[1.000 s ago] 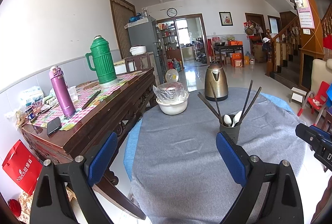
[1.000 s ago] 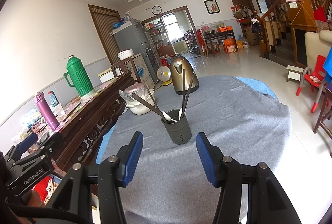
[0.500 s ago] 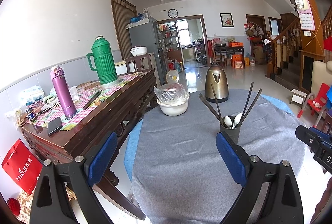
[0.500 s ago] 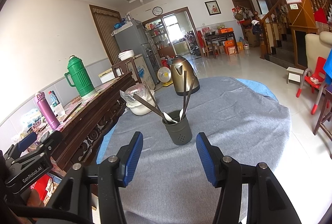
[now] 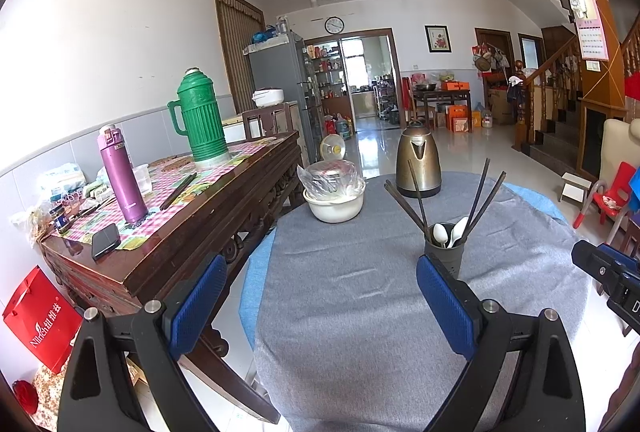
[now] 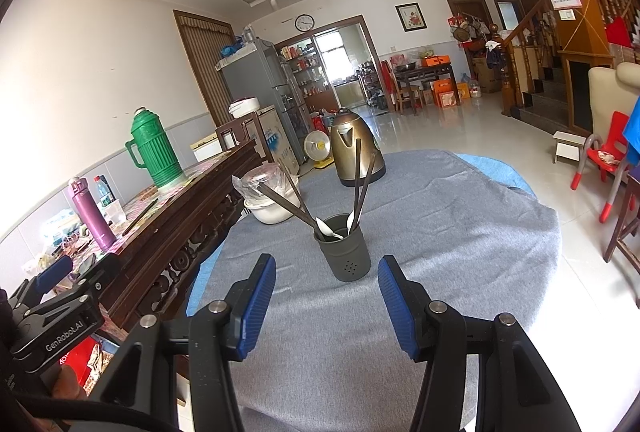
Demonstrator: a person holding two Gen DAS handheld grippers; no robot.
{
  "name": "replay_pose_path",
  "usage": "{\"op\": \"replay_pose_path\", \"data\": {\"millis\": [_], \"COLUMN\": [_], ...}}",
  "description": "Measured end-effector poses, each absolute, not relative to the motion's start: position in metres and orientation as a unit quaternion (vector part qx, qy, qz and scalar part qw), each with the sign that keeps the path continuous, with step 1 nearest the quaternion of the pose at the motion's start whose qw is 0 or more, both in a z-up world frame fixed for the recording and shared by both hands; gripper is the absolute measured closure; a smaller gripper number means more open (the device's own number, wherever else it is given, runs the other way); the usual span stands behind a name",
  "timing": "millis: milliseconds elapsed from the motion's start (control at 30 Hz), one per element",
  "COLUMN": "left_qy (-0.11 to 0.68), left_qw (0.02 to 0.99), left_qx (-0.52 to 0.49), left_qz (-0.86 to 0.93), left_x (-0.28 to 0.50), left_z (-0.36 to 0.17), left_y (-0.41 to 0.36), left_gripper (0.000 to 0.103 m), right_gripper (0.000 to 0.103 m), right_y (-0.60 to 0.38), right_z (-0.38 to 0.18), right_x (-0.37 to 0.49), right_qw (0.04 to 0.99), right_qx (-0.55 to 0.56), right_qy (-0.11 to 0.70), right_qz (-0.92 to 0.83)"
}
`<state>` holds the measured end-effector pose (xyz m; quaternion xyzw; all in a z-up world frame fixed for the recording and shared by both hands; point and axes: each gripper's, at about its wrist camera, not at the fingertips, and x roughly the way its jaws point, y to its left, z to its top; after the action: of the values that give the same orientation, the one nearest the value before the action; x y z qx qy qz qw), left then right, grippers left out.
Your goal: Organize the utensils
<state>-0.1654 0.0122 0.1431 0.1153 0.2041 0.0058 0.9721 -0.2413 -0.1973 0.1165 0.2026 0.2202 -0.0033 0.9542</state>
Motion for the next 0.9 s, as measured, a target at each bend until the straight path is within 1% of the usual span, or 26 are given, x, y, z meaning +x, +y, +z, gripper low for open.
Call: {"op": "replay_pose_path", "data": {"millis": [533, 900], "left_qy": [0.204, 0.222], "left_qw": [0.972, 0.97], "left_qx": [0.113, 0.102], "left_qz": [0.007, 0.018], "left_x": [-0.167, -0.149], "left_z": [0.141, 0.138], "left_y": [0.01, 0.014], "left_gripper": [0.007, 0.007], "right_gripper": [0.045, 0.045], "right_y": [-0.199, -0.203], "right_z": [0.119, 0.12], "right_x": [-0.243, -0.228], "right_qw": [0.959, 0.962], "right_qx": [0.187, 0.165], "right_qy": [0.212, 0.218], "right_qz": [-0.006, -0.014]}}
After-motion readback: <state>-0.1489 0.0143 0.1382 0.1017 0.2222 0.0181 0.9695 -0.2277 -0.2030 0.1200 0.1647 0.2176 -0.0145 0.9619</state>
